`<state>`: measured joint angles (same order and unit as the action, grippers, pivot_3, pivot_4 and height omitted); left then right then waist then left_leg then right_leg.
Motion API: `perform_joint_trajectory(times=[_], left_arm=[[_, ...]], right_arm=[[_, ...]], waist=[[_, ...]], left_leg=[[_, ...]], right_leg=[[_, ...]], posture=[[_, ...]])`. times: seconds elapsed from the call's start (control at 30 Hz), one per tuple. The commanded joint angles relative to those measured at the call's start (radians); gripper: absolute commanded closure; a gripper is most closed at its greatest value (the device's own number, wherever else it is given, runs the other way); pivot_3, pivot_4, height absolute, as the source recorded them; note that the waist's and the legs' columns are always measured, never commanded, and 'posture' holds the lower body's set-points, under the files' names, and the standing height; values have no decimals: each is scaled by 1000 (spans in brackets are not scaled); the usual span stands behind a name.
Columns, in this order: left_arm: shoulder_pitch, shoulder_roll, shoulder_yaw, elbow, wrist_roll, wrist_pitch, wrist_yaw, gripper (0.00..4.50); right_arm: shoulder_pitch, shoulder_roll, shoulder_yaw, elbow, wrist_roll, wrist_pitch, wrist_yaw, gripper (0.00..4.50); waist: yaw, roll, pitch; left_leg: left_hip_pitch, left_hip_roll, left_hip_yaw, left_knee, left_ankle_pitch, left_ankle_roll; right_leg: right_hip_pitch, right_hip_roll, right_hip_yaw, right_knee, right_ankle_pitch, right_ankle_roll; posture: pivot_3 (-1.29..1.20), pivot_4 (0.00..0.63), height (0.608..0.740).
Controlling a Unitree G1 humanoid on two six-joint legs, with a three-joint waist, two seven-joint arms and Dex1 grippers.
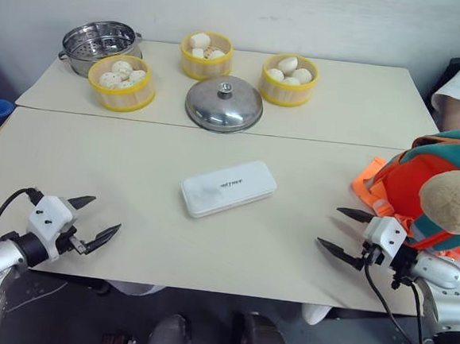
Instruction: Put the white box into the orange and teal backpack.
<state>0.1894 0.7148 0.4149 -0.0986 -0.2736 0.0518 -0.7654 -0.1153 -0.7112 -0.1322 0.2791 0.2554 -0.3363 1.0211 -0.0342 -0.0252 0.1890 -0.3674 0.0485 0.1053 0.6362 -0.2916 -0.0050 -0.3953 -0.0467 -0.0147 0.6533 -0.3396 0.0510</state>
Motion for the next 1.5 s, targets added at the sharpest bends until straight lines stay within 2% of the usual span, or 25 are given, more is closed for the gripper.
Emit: perform_joint_trajectory(times=[0.03,0.17,0.23,0.27,0.3,0.33,0.43,0.57,0.6,0.73,0.8,1.13,1.3,1.5], left_arm=[[1,18,-4,-17,15,-13,-4,0],[-39,8,-6,-44,-27,48,11,0],[-57,5,-15,-63,-35,67,10,0],[-80,-5,-20,-71,-42,68,20,0],[-111,-16,-28,-86,-61,109,40,187],[-136,-23,-37,-99,-74,150,56,396],[-181,-38,-109,-155,-51,315,124,1203],[-211,-82,-154,-215,-70,511,213,2435],[-216,-87,-170,-229,-69,537,218,2865],[-271,-154,-205,-275,-138,674,257,3960],[-293,-172,-228,-281,-140,682,257,4452],[-387,-216,-335,-219,-92,659,278,4452],[-402,-215,-372,-202,-75,617,247,4452],[-395,-210,-380,-219,-92,595,198,4452]], right_arm=[[-9,-6,-8,-5,7,-8,7,25],[-29,0,-6,-4,-18,8,-31,25],[-71,27,-1,-39,13,148,-81,25],[-106,41,10,-63,27,212,-97,200],[-147,46,35,-85,23,264,-92,415],[-180,45,59,-99,9,302,-83,628],[-309,83,118,-44,-88,367,-169,1635],[-430,142,163,53,-180,380,-277,2968],[-454,155,172,75,-197,374,-295,3433],[-526,208,211,187,-254,325,-342,4500],[-550,234,215,235,-255,296,-337,4500],[-581,297,229,287,-224,257,-251,4500],[-488,265,236,126,-145,270,-98,4500],[-325,170,218,-149,-84,401,-26,4500]], waist=[[0,0,0],[1,0,0],[-3,0,0],[-5,0,0],[-7,0,0],[-8,0,0],[-15,0,0],[-19,0,0],[-19,0,0],[-19,0,0],[-20,0,0],[-20,0,0],[-17,0,0],[-9,0,0]], left_leg=[[0,0,0,0,0,0],[0,0,0,0,0,0],[0,0,0,0,0,0],[0,0,0,0,1,-1],[0,0,0,0,1,-2],[0,0,0,0,2,-2],[0,0,-1,0,3,-3],[-1,0,-1,0,3,-4],[-2,0,-1,0,5,-8],[-3,-1,0,1,6,-8],[-4,-1,0,3,6,-8],[-4,0,0,6,6,-9],[-4,0,0,7,6,-9],[-4,0,-1,8,5,-8]], right_leg=[[0,0,0,0,0,0],[0,0,0,0,0,0],[0,0,0,1,0,0],[0,0,0,1,0,0],[0,0,0,1,0,0],[-1,0,0,2,0,0],[-1,0,0,4,0,0],[-3,0,0,4,0,0],[-3,0,-1,4,0,0],[-4,0,0,4,0,0],[-4,1,0,5,0,0],[-4,2,1,7,0,0],[-4,2,1,7,0,0],[-2,2,0,6,0,0]], posture=[[0,150,740],[0,150,740],[0,150,740],[0,150,740],[0,150,740],[0,150,740],[0,150,740],[0,150,740],[0,150,740],[0,150,740],[0,150,740],[0,150,740],[0,150,740],[0,150,740]])
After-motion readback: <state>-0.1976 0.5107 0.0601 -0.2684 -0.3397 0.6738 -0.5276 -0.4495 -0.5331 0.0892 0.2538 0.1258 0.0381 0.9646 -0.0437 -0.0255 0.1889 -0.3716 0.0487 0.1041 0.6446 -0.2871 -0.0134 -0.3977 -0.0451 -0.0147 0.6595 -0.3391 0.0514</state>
